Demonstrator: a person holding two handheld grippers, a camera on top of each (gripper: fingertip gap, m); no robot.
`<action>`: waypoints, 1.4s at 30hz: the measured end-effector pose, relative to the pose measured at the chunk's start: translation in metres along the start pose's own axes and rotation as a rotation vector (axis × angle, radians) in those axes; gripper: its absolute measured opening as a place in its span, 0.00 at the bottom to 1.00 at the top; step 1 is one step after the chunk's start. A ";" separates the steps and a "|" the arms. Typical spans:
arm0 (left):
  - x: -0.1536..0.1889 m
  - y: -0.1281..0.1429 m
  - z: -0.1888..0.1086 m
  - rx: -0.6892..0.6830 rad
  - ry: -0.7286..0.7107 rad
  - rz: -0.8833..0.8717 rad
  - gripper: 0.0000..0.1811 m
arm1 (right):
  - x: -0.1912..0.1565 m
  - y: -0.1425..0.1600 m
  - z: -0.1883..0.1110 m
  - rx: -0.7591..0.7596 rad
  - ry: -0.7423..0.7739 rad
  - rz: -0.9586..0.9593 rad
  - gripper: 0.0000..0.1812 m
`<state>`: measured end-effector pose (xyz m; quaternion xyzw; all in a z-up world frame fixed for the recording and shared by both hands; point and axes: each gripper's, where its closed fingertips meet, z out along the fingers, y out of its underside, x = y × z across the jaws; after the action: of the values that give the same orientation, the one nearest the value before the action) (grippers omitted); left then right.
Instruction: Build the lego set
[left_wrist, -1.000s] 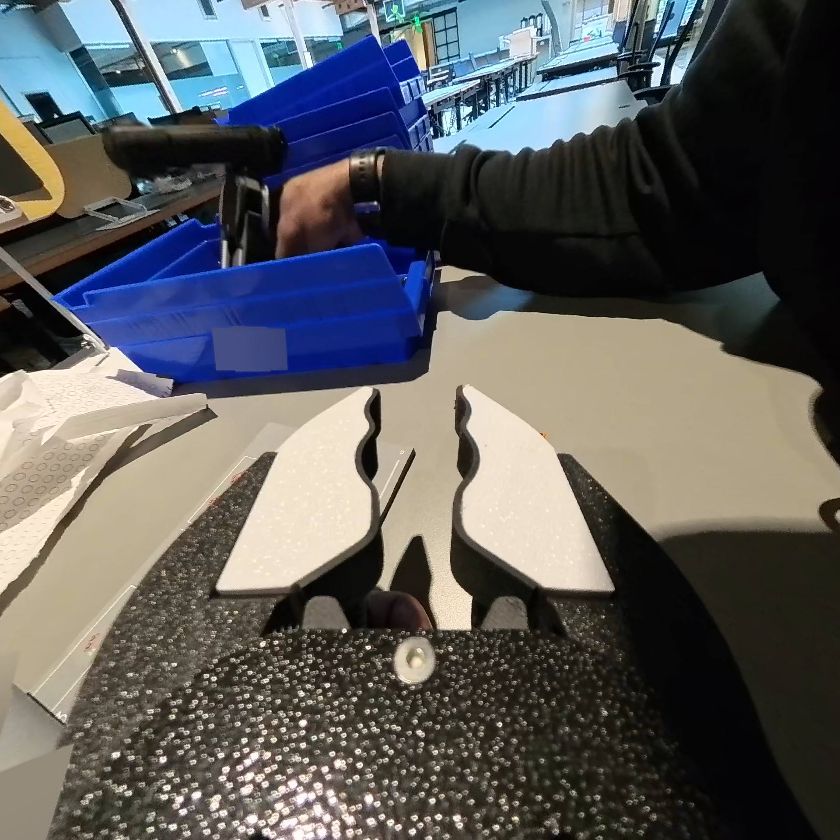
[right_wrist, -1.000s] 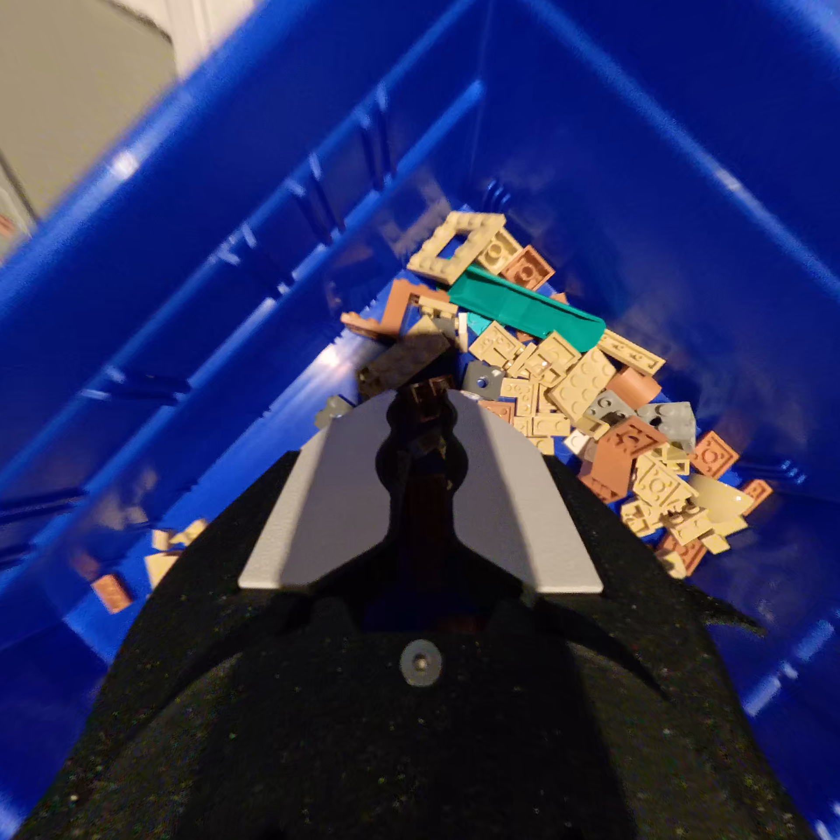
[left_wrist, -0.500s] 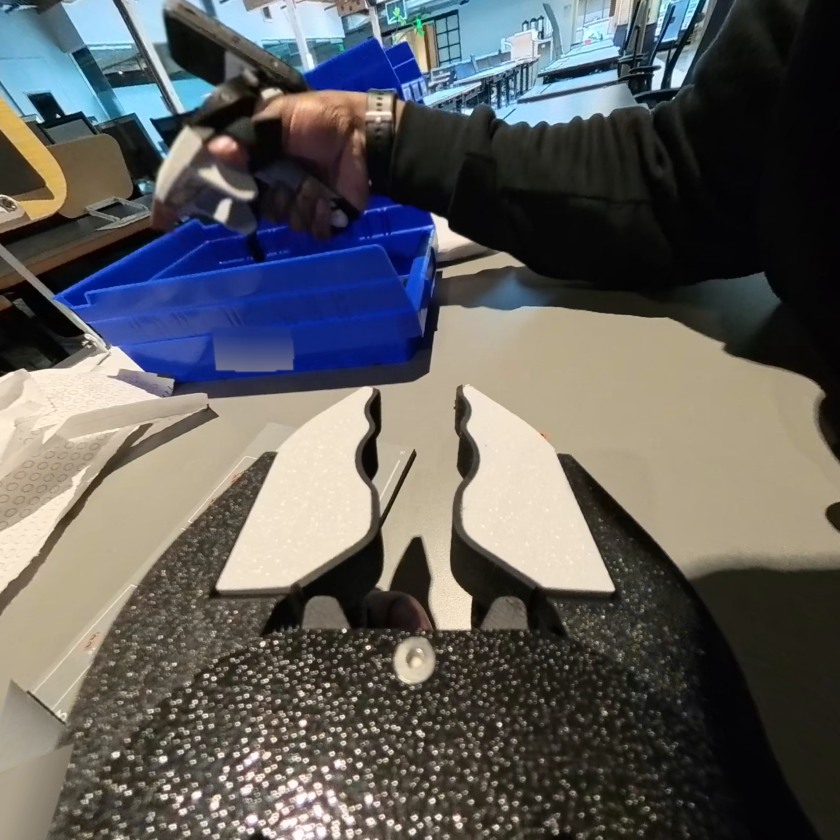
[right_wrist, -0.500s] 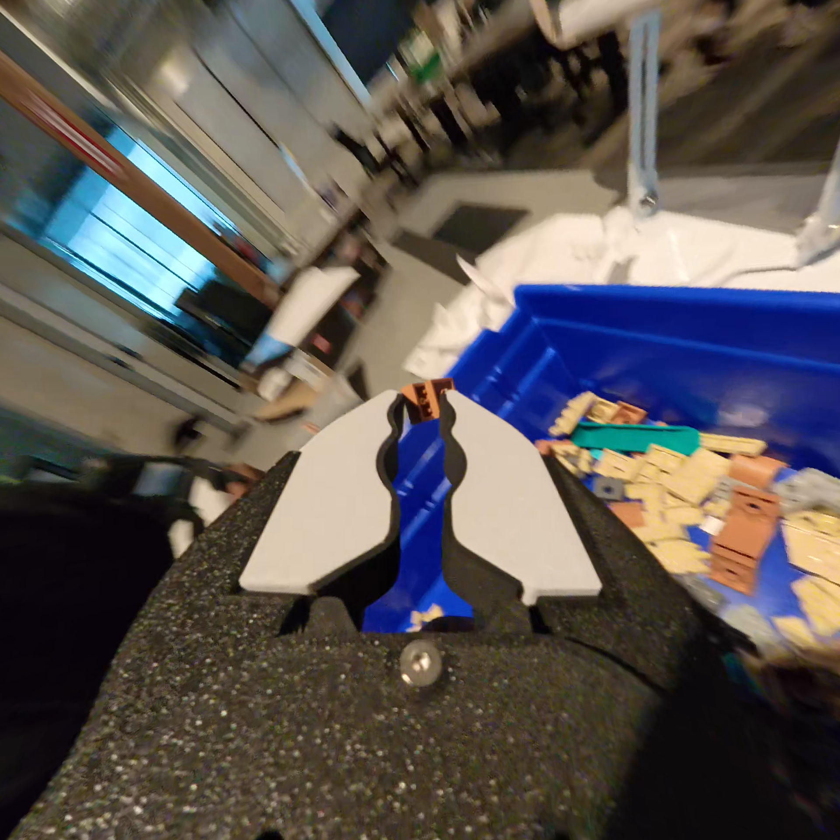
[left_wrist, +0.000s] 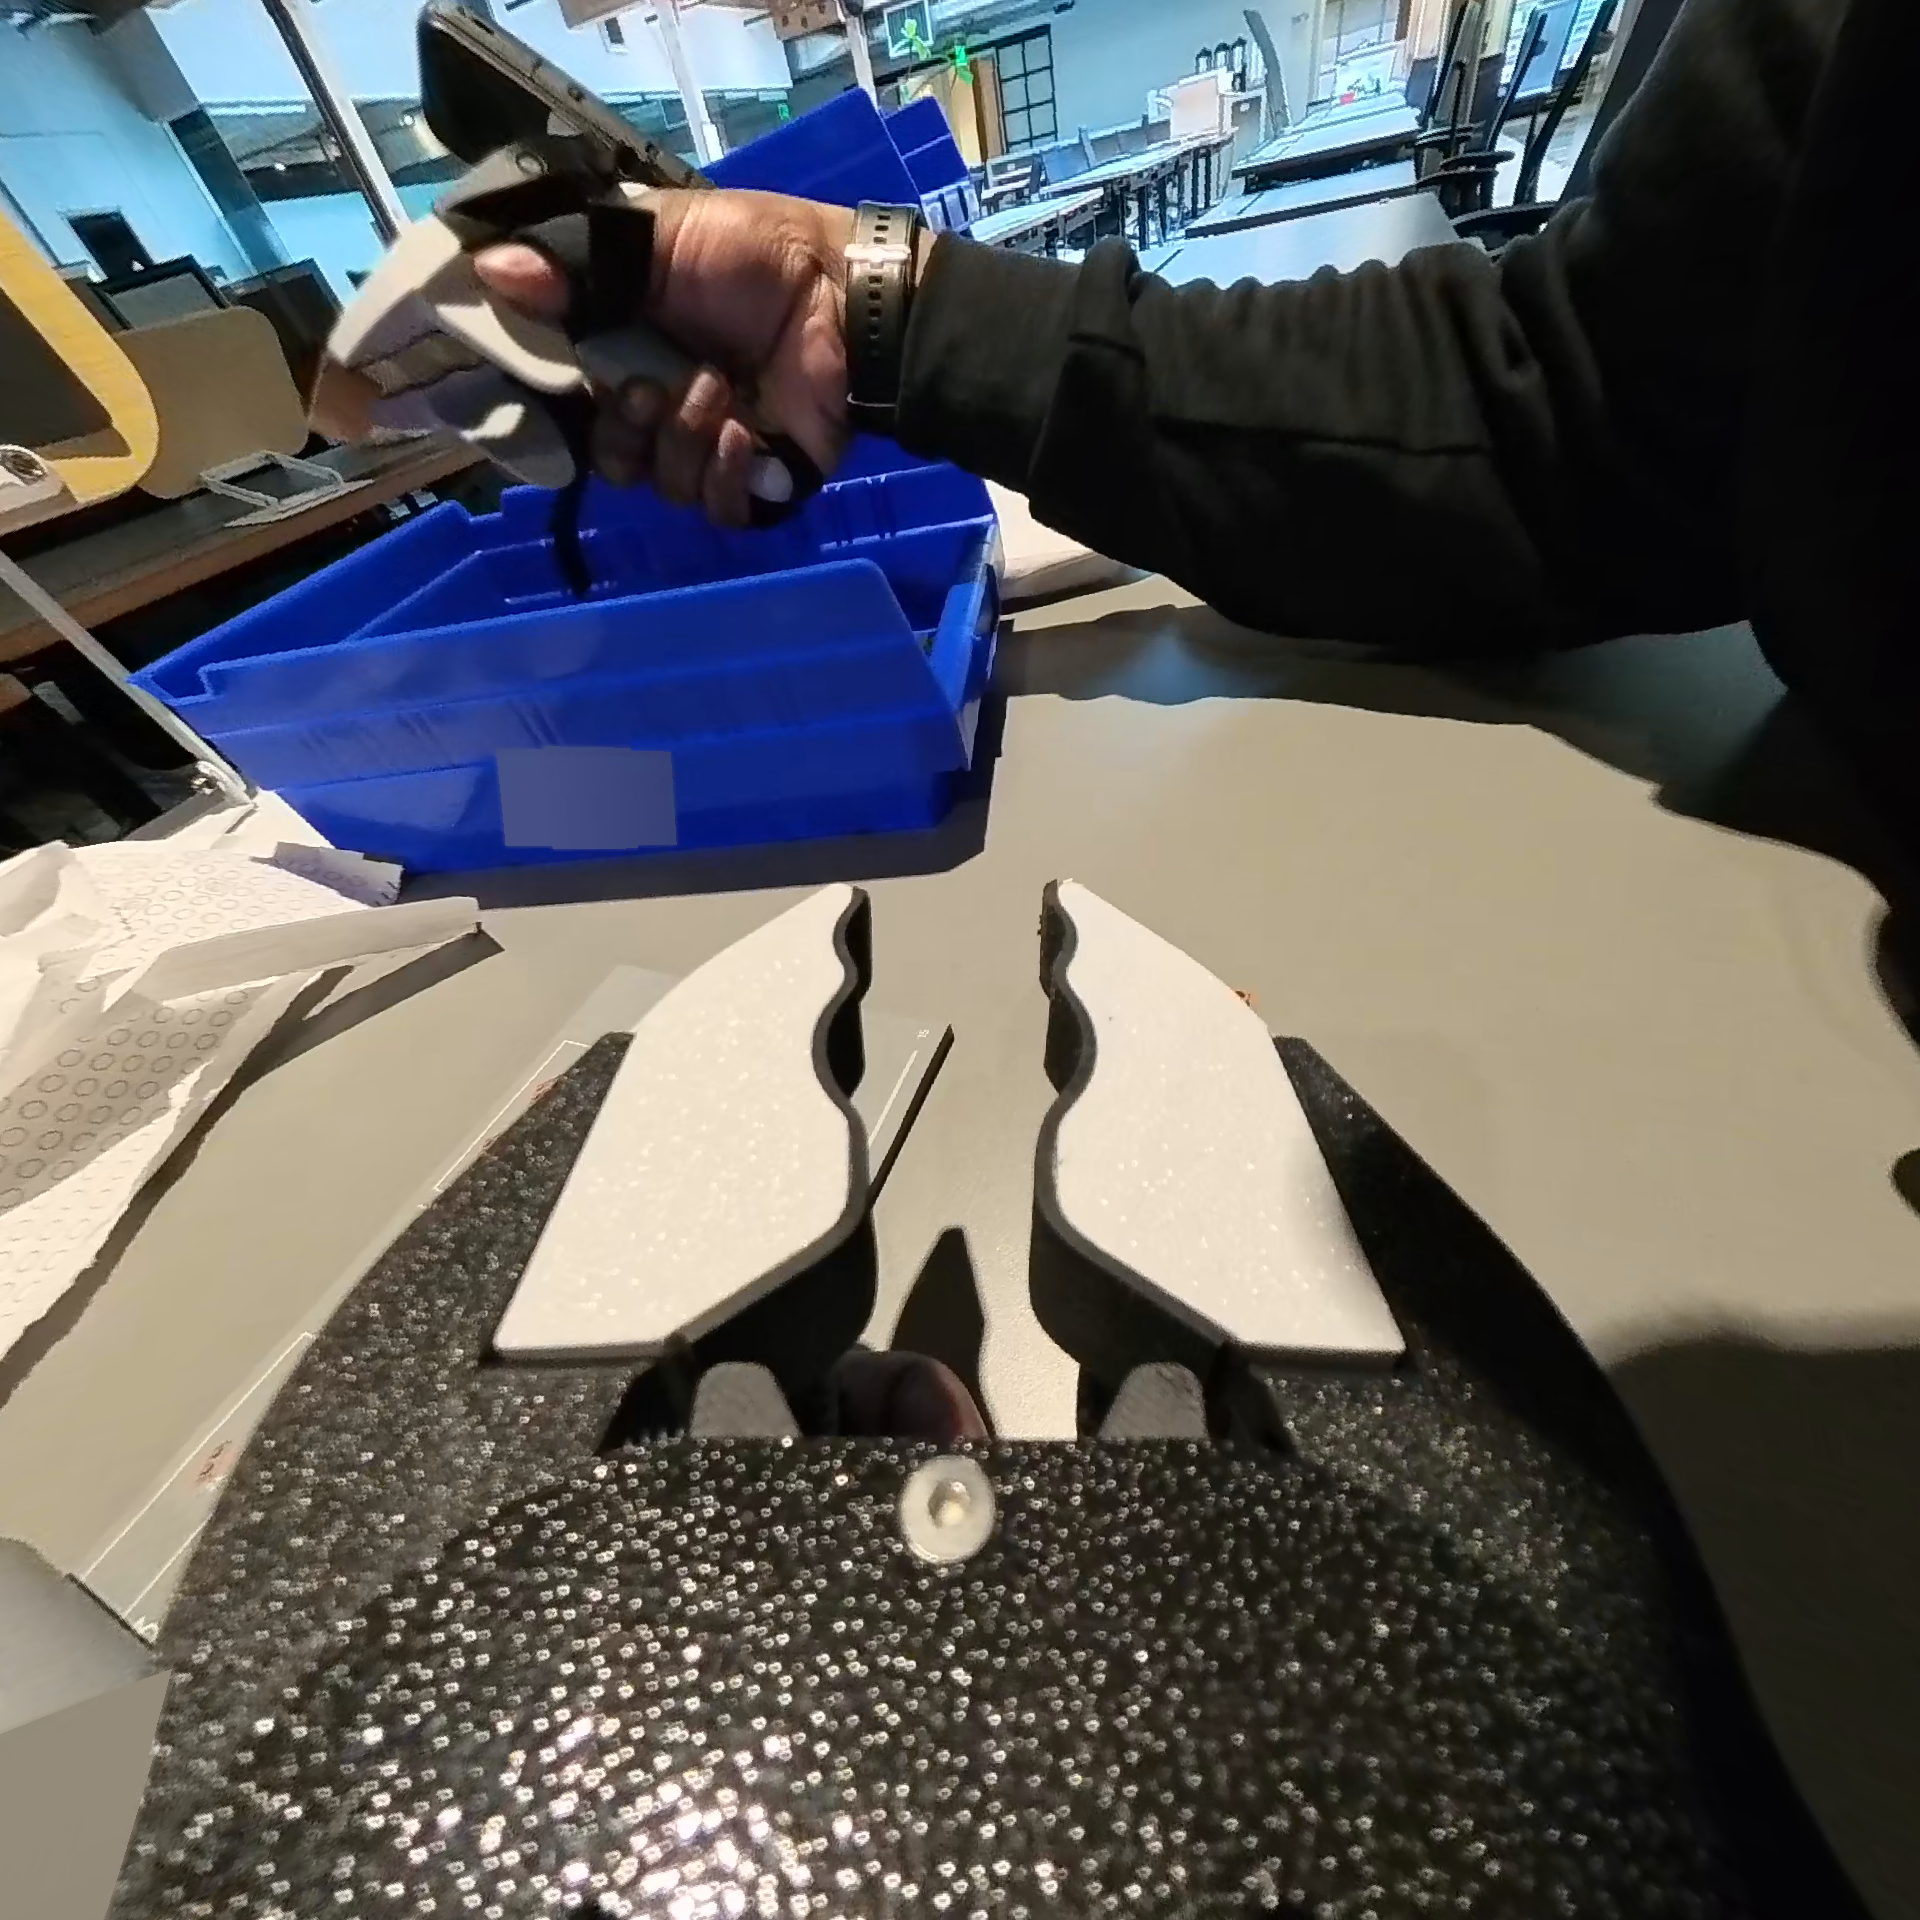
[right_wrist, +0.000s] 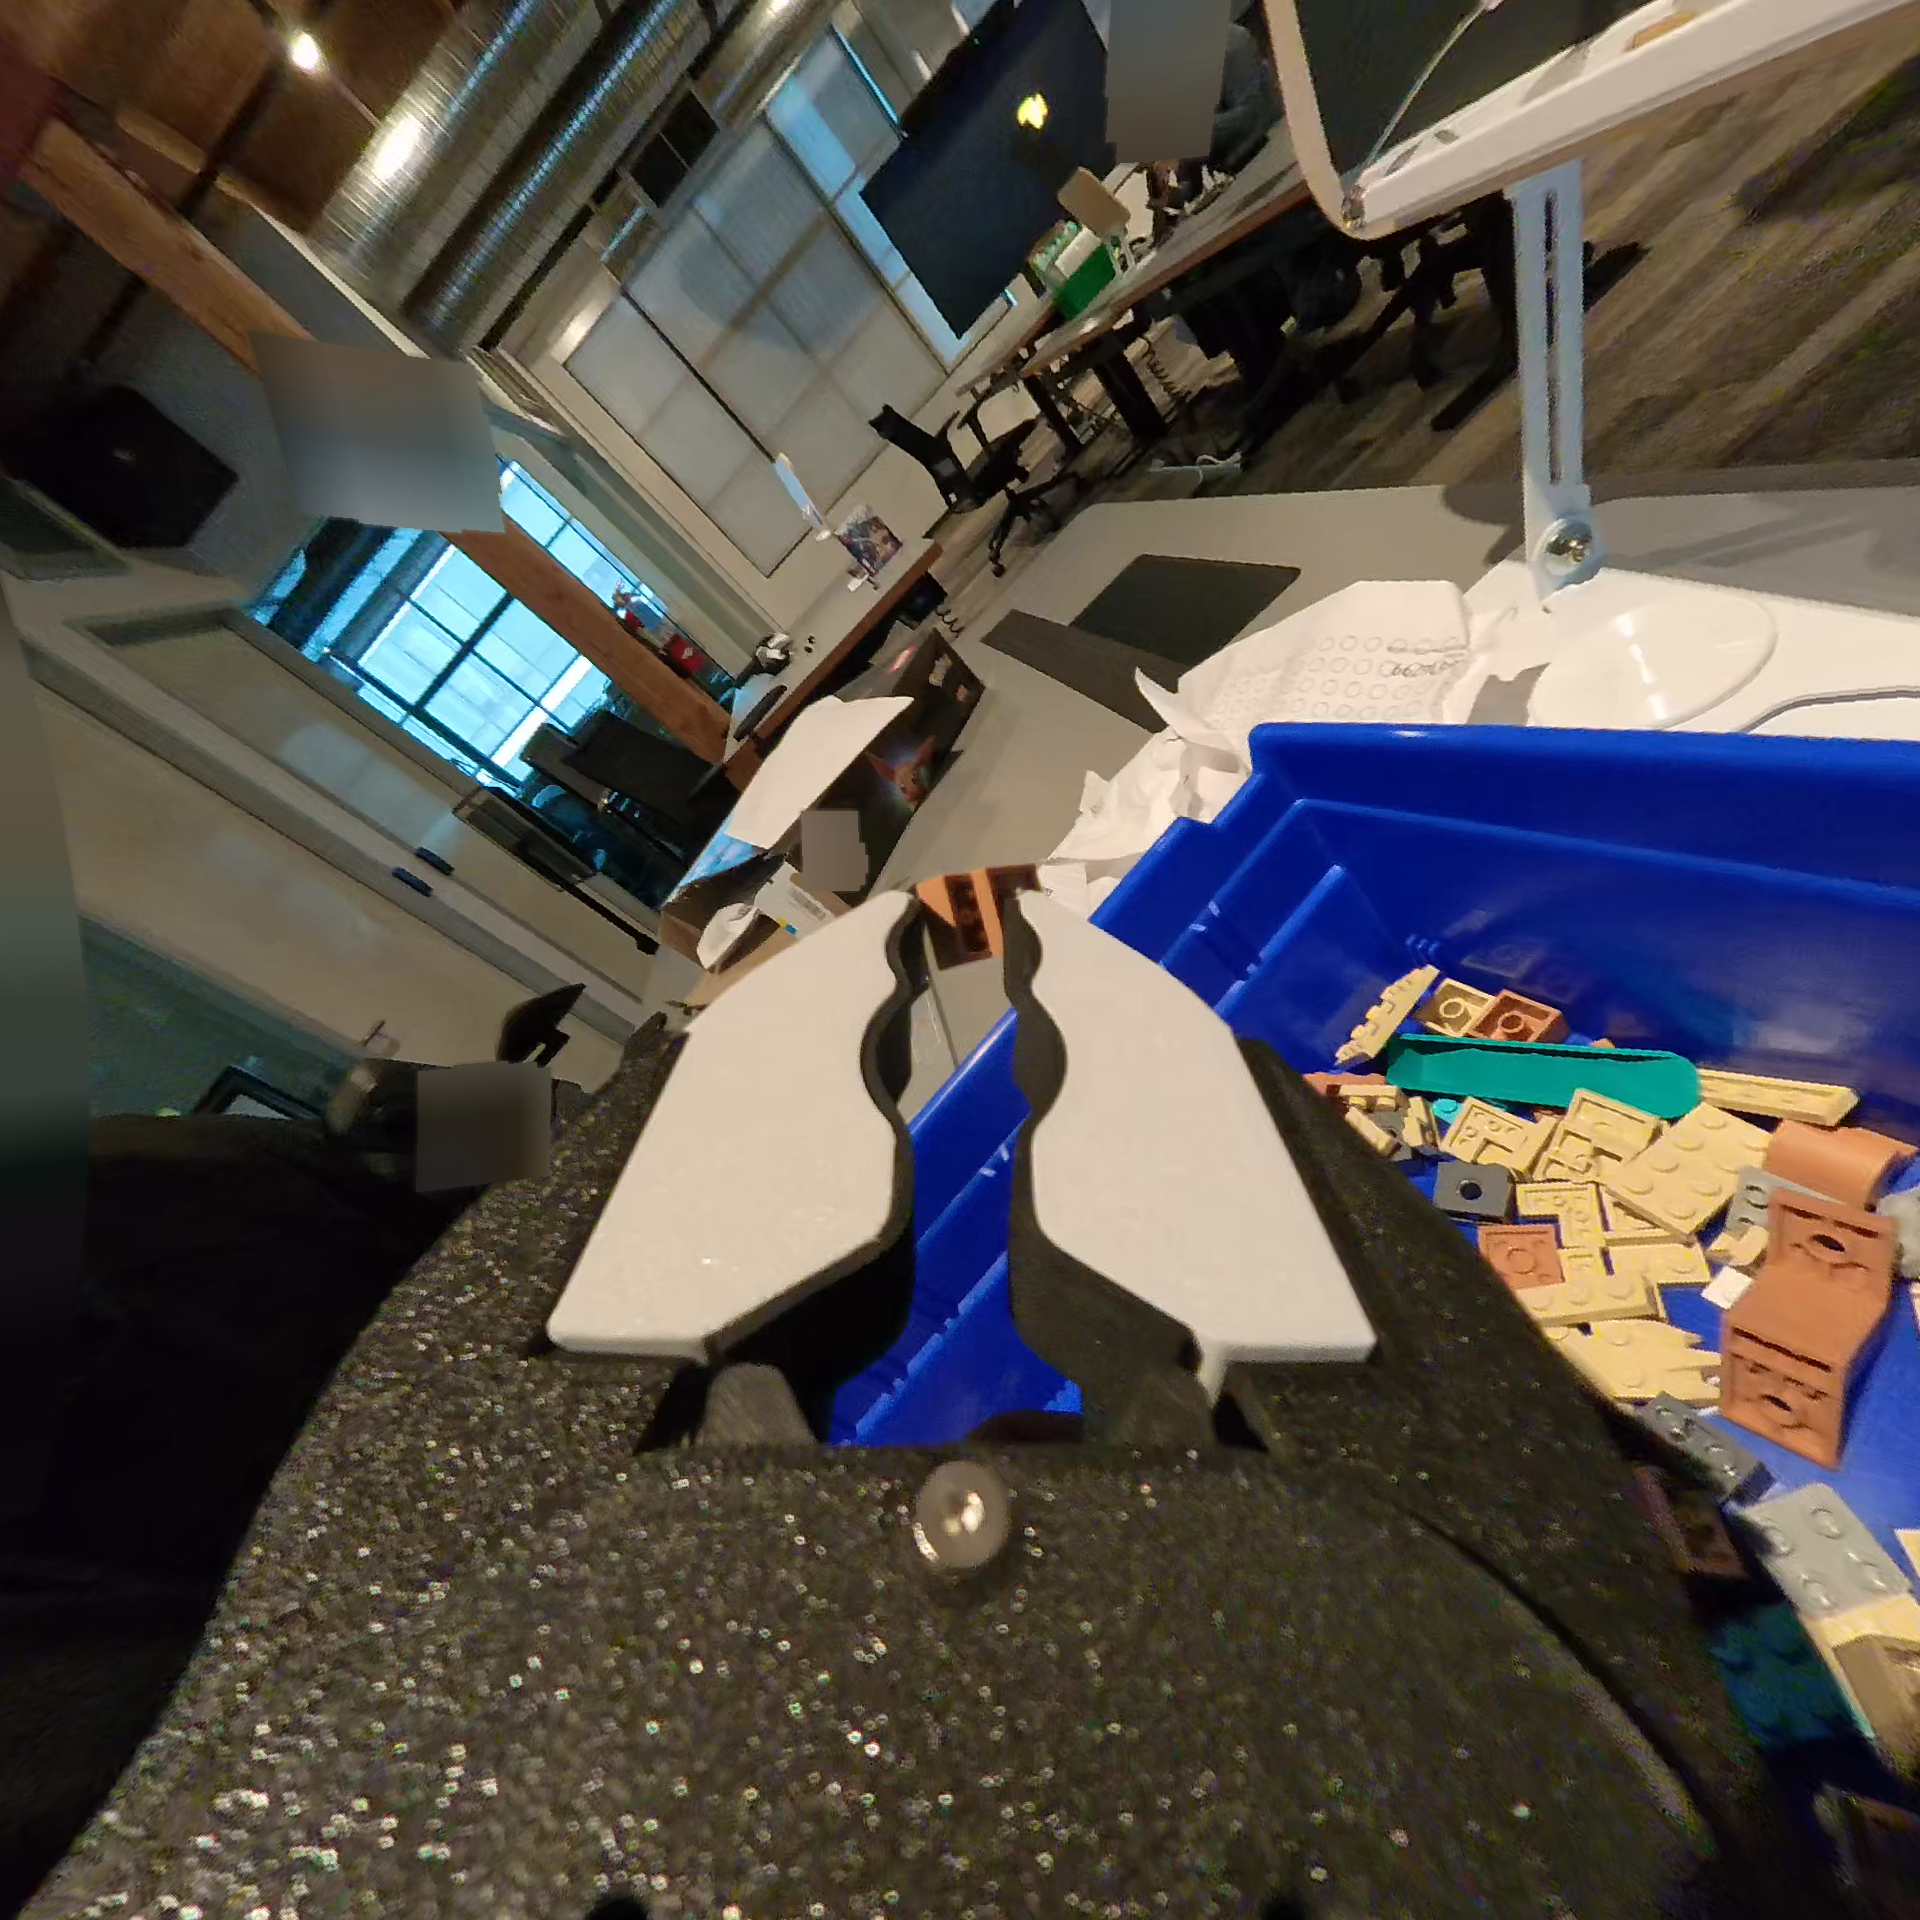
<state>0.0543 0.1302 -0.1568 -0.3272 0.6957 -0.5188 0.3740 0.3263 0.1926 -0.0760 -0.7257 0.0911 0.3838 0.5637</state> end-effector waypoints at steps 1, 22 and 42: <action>0.000 0.000 0.000 0.000 0.000 0.000 0.17 | 0.000 0.001 0.000 -0.003 0.000 0.000 0.08; -0.003 -0.007 -0.004 0.061 -0.008 -0.019 0.16 | 0.006 0.008 0.005 -0.050 0.040 -0.036 0.08; -0.008 -0.011 -0.008 0.096 -0.016 -0.054 0.15 | 0.011 0.020 0.014 -0.101 0.041 -0.056 0.08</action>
<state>0.0522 0.1381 -0.1429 -0.3318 0.6579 -0.5588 0.3805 0.3162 0.2019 -0.0991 -0.7632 0.0627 0.3569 0.5350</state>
